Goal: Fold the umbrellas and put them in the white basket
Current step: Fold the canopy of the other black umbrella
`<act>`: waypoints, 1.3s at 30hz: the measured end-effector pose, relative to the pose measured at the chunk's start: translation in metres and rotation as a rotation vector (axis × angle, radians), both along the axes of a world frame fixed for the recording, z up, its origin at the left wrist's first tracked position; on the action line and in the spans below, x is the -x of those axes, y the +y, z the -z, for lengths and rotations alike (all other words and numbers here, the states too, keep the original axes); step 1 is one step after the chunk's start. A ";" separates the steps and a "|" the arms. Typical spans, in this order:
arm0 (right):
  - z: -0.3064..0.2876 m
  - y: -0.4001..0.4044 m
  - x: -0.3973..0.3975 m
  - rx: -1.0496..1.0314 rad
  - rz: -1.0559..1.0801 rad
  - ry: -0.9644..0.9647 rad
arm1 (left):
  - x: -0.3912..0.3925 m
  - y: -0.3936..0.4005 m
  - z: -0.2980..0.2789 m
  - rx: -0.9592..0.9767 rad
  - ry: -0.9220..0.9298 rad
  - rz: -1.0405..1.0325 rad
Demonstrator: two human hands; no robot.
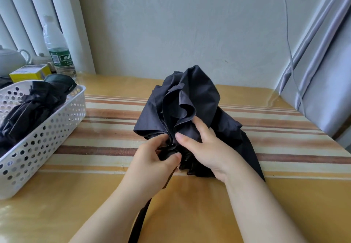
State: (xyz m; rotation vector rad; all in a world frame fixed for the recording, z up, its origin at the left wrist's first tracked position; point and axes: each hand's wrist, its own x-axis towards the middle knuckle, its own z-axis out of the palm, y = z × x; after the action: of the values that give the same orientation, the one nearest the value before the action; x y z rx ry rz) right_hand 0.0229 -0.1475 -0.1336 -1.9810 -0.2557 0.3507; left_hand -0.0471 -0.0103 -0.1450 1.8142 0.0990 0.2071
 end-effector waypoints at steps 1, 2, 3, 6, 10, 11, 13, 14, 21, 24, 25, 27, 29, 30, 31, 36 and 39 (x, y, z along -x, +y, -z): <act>-0.001 -0.001 0.001 0.029 0.007 0.023 | 0.000 0.000 -0.001 0.006 0.008 0.005; -0.002 -0.001 0.001 0.072 0.015 0.030 | 0.000 0.000 0.000 0.012 0.015 0.012; -0.003 -0.002 0.001 0.140 0.024 0.022 | 0.001 -0.002 0.000 0.023 0.020 0.017; -0.004 -0.010 -0.004 0.277 0.053 0.015 | 0.002 -0.008 -0.001 0.073 0.029 0.008; -0.005 -0.004 0.000 0.134 0.079 0.132 | 0.001 -0.012 0.000 0.244 0.110 -0.035; -0.005 -0.001 0.001 0.126 0.075 0.137 | 0.001 -0.012 0.000 0.305 0.133 -0.036; -0.004 0.002 0.002 0.149 0.060 0.120 | 0.001 -0.013 -0.001 0.360 0.141 -0.030; -0.004 0.002 0.002 0.175 0.057 0.099 | 0.002 -0.013 -0.001 0.366 0.126 -0.024; -0.021 -0.001 0.016 0.081 0.204 -0.163 | 0.010 -0.017 -0.012 0.295 -0.074 0.116; -0.013 0.006 0.011 -0.270 0.276 -0.221 | 0.011 -0.020 -0.013 0.131 -0.134 0.132; -0.008 0.008 0.008 -0.364 0.289 -0.213 | 0.011 -0.021 -0.013 0.063 -0.152 0.119; 0.000 0.012 0.004 -0.485 0.308 -0.187 | 0.012 -0.025 -0.008 -0.093 -0.202 0.057; 0.004 0.014 0.002 -0.542 0.311 -0.187 | 0.012 -0.026 -0.001 -0.288 -0.302 -0.068; 0.005 0.014 0.000 -0.549 0.316 -0.198 | 0.011 -0.026 0.002 -0.346 -0.337 -0.124; 0.005 0.013 -0.001 -0.552 0.327 -0.208 | 0.009 -0.024 0.005 -0.373 -0.341 -0.162; 0.008 0.009 -0.009 -0.620 0.350 -0.174 | 0.007 -0.022 0.007 -0.398 -0.160 -0.095; 0.008 0.012 -0.008 -0.662 0.305 -0.153 | 0.006 -0.025 0.007 -0.387 -0.212 -0.019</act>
State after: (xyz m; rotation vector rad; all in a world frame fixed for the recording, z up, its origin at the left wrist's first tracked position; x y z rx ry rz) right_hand 0.0308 -0.1357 -0.1411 -1.3609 -0.1367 -0.0838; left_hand -0.0532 -0.0357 -0.1522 2.1626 -0.0789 0.4559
